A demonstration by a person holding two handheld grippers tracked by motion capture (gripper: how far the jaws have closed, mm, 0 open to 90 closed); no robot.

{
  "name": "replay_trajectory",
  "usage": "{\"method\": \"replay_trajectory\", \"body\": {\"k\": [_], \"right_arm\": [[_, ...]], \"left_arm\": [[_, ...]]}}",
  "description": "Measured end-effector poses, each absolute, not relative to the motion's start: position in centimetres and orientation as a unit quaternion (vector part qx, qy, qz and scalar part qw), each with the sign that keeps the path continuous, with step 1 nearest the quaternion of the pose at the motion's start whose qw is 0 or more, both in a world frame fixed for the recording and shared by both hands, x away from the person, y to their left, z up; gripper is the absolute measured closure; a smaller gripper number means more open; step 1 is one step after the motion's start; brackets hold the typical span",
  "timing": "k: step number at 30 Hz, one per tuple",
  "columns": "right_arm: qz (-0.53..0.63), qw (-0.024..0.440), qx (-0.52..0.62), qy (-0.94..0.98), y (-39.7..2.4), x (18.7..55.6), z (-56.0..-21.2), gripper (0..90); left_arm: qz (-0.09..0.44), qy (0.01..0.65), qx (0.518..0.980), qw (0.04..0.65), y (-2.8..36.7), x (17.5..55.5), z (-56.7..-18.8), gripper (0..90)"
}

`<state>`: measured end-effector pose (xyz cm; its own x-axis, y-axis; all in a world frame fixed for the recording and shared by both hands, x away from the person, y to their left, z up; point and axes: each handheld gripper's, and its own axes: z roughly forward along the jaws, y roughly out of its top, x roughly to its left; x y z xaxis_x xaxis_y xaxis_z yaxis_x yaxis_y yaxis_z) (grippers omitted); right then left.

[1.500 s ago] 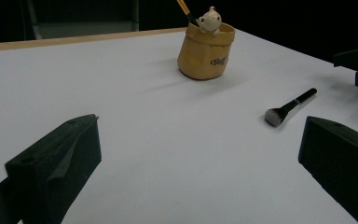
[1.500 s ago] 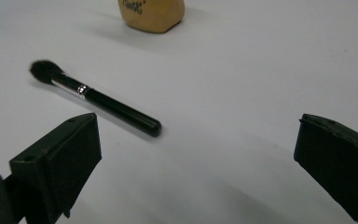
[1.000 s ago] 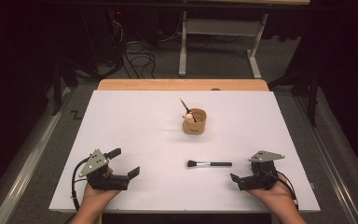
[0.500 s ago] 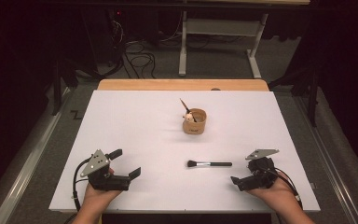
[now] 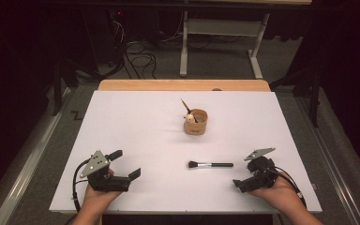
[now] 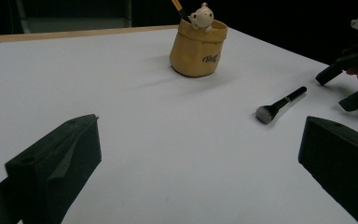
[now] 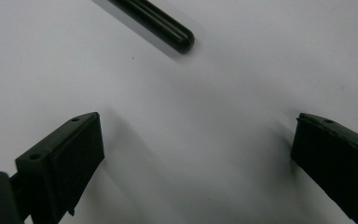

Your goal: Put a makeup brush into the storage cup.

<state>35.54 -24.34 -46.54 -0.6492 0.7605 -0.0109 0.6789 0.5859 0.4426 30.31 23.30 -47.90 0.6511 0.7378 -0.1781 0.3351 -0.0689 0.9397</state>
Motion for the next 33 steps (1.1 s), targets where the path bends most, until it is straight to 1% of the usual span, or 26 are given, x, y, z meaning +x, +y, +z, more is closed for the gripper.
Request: {"method": "replay_trajectory", "body": {"k": [19,26,33], "right_arm": [[0.160,0.089,0.377,0.908,-23.1,36.0,-45.2,5.5],[0.171,0.094,0.361,0.912,-21.8,36.8,-44.6,8.9],[0.171,0.092,0.338,0.921,-20.2,37.7,-44.1,14.5]], "left_arm": [[0.179,0.374,0.709,0.570,23.3,30.2,-47.8,0.0],[0.179,0.373,0.710,0.570,23.2,30.2,-47.8,0.0],[0.179,0.373,0.710,0.570,23.3,30.2,-47.8,0.0]]}}
